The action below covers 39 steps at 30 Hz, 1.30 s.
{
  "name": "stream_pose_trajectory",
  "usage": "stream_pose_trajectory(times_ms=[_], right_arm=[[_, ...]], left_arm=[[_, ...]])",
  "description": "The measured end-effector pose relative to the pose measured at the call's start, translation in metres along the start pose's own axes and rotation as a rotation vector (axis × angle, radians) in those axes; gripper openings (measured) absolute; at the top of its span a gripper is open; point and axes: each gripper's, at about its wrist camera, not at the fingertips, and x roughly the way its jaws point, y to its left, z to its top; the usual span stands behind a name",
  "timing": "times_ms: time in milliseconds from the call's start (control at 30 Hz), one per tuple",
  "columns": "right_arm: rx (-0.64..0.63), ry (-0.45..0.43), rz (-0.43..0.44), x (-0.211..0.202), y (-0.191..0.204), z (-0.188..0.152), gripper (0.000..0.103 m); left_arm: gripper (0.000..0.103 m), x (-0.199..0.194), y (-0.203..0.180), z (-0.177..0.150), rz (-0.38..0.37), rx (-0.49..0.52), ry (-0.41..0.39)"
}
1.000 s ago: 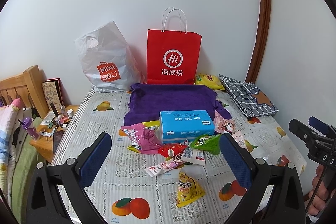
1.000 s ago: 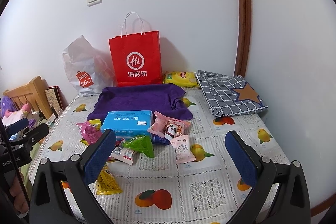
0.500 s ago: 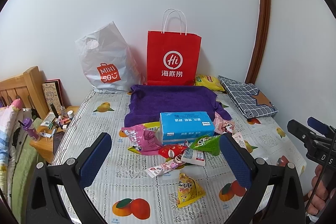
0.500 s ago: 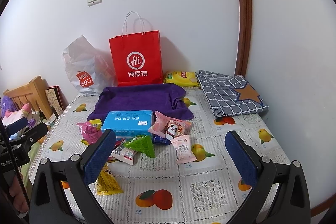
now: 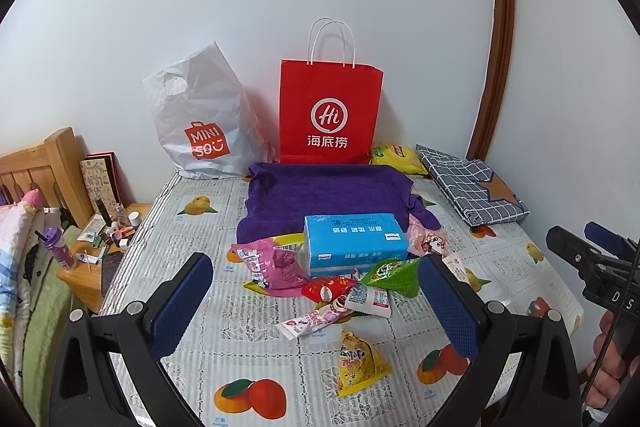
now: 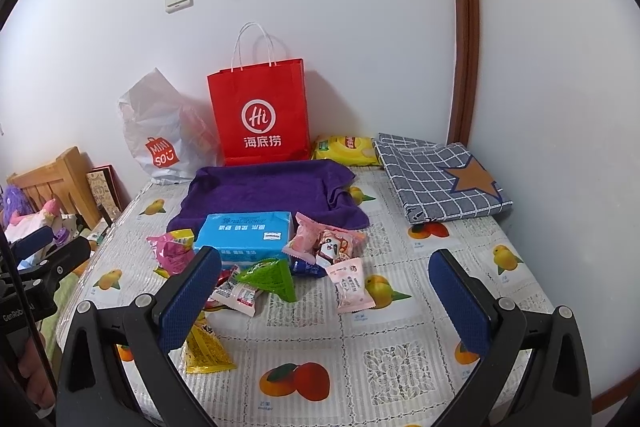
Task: Organize snacks
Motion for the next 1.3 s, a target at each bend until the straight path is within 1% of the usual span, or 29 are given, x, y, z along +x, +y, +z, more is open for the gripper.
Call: stream_pose_trajectory(times_ms=[400, 667, 800, 933, 1033, 1100, 1300], right_arm=[[-0.014, 0.000, 0.008, 0.002, 0.004, -0.002, 0.102], [-0.013, 0.018, 0.029, 0.020, 0.002, -0.006, 0.102], [-0.016, 0.059, 0.008, 0.041, -0.001, -0.011, 0.101], [-0.037, 0.061, -0.018, 0.060, -0.005, -0.017, 0.100], [-0.028, 0.076, -0.024, 0.077, -0.012, -0.022, 0.100], [-0.008, 0.096, -0.021, 0.091, -0.018, -0.026, 0.100], [0.023, 0.213, -0.022, 0.145, -0.035, -0.045, 0.089]], left_arm=[[0.103, 0.002, 0.003, -0.004, -0.010, -0.007, 0.007], [0.103, 0.018, 0.016, -0.011, -0.005, -0.038, 0.031], [0.103, 0.035, 0.025, -0.016, -0.003, -0.057, 0.056], [0.102, 0.053, 0.033, -0.022, -0.009, -0.058, 0.086], [0.101, 0.069, 0.037, -0.027, 0.017, -0.051, 0.111], [0.101, 0.081, 0.039, -0.029, 0.022, -0.050, 0.135], [0.101, 0.110, 0.050, -0.034, 0.055, -0.074, 0.166]])
